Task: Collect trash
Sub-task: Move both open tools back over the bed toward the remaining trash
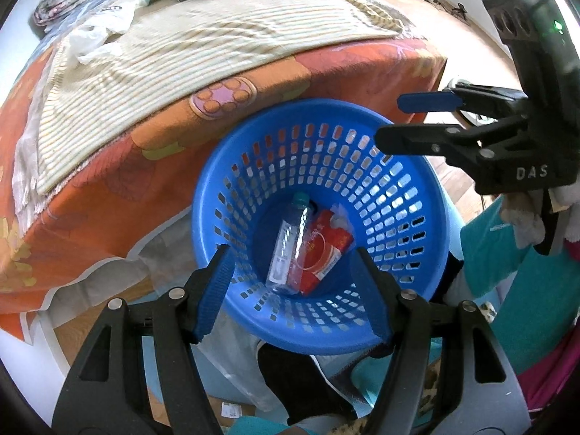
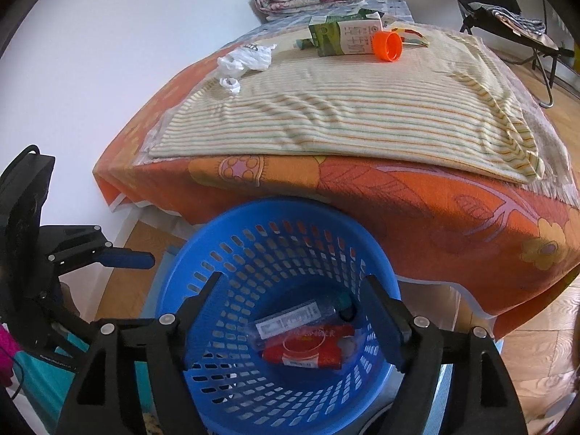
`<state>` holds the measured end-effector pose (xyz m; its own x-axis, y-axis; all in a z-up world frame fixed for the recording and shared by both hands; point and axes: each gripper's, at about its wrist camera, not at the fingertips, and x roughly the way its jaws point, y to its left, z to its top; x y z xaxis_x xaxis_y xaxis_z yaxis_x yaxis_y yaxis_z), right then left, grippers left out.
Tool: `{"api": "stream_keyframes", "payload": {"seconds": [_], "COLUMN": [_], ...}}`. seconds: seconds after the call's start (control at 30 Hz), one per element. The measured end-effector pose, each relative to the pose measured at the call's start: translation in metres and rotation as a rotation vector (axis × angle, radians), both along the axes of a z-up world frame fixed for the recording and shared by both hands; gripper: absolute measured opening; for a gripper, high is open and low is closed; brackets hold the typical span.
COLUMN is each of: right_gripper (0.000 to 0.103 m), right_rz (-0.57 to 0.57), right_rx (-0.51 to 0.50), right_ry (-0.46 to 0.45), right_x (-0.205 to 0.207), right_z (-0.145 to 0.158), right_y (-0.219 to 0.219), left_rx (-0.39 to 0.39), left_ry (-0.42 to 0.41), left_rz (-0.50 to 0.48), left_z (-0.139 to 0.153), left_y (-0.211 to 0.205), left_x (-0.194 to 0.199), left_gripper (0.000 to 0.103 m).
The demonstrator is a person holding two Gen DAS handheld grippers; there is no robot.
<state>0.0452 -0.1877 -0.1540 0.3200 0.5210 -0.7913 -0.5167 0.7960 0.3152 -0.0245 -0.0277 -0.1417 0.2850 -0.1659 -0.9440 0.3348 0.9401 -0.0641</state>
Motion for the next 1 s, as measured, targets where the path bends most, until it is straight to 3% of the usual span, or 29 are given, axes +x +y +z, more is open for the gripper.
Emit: {"api": "stream_keyframes", "payload": {"seconds": [0.53,1.0], "right_gripper": [0.084,0.092], "right_rz": [-0.066,-0.147], "right_rx": [0.048,0.068], "right_ry": [-0.042,-0.107], "right_x": [0.018,0.057], "right_z": [0.017,0.043], "right_y": [-0.007,-0.016], "left_rx": [-0.035,-0.038], "left_ry": [-0.103,-0.215], "left_rz": [0.115,0.26], "left_z": [0.03,0.064], "left_y": [0.037,0.082], "left_x": [0.038,0.107], "left_gripper": [0.068,0.076]}}
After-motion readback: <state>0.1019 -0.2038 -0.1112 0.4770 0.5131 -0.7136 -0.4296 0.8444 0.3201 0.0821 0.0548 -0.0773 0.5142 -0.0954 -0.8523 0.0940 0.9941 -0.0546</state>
